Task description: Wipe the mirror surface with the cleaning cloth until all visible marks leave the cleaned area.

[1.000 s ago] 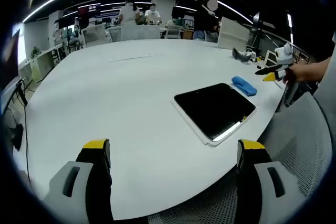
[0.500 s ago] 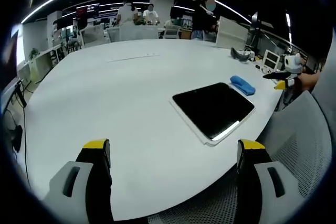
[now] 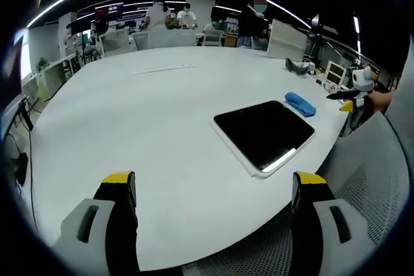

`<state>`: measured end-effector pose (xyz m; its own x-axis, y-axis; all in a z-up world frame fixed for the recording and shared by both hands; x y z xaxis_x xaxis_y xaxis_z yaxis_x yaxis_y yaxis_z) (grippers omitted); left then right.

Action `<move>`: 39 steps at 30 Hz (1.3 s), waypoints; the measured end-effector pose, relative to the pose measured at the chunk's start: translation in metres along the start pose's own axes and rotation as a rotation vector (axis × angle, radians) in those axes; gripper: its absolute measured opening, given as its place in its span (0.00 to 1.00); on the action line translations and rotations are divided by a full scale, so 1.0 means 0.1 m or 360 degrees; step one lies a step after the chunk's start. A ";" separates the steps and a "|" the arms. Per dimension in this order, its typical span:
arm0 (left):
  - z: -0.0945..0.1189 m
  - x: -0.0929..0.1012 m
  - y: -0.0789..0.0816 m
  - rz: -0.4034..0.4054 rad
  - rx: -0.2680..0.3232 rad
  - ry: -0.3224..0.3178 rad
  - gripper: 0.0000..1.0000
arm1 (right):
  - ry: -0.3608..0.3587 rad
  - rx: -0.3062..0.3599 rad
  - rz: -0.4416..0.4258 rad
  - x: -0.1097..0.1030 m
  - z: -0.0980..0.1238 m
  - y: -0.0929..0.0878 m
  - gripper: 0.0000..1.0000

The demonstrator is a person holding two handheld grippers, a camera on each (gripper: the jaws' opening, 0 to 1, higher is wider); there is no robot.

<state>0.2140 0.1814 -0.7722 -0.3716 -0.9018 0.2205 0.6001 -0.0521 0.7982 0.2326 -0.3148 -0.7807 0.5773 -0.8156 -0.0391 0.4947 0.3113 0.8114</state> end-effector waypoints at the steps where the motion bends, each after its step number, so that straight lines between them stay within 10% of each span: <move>1: 0.00 0.01 0.00 -0.0001 -0.0001 -0.0003 0.99 | -0.0004 -0.0005 -0.0007 0.00 0.00 -0.02 0.99; 39: 0.01 -0.03 0.02 0.0020 0.0028 0.0015 0.99 | -0.0076 0.0118 -0.0120 0.05 0.00 0.08 0.97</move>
<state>0.2156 0.1840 -0.7709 -0.3573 -0.9064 0.2254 0.5920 -0.0331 0.8053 0.2393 -0.3159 -0.7745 0.5076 -0.8583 -0.0752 0.4851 0.2126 0.8482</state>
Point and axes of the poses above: the point that each gripper's makers call its tool centre point, and the gripper's own axes: z roughly backward along the fingers, x roughly to its right, y roughly out of its top, the point moved 7 cm from there along z, roughly backward along the fingers, and after that the axes turned 8 degrees about z, right-handed, at the moved point
